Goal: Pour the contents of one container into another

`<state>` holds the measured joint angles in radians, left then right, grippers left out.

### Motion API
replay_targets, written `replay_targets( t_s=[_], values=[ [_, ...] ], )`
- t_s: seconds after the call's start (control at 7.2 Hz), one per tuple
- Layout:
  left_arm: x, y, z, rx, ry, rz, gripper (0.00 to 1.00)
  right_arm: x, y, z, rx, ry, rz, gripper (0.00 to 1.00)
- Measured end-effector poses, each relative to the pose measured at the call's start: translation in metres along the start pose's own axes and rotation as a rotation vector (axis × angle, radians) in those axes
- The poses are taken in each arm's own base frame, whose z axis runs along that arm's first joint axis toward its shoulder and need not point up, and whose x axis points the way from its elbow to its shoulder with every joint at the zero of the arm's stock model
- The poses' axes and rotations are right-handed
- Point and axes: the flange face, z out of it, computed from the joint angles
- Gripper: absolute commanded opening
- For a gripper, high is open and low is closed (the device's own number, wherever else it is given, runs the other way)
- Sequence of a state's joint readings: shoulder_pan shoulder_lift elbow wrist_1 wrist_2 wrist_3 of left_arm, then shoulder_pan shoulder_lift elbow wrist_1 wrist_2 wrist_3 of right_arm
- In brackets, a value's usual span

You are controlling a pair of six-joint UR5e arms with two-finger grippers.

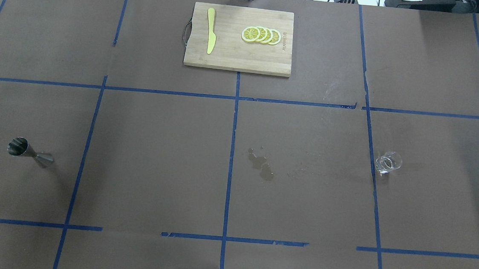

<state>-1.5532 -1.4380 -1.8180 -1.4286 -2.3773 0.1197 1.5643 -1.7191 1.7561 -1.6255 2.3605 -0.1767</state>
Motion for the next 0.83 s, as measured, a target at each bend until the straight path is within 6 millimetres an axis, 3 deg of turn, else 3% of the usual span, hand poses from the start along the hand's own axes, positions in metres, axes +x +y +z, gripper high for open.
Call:
replay_targets(
  t_s=[0.83],
  values=[
    [0.0058, -0.0106, -0.0052, 0.074, 0.01, 0.074, 1.0, -0.0066, 0.0015, -0.006, 0.011, 0.014, -0.017, 1.0]
  ],
)
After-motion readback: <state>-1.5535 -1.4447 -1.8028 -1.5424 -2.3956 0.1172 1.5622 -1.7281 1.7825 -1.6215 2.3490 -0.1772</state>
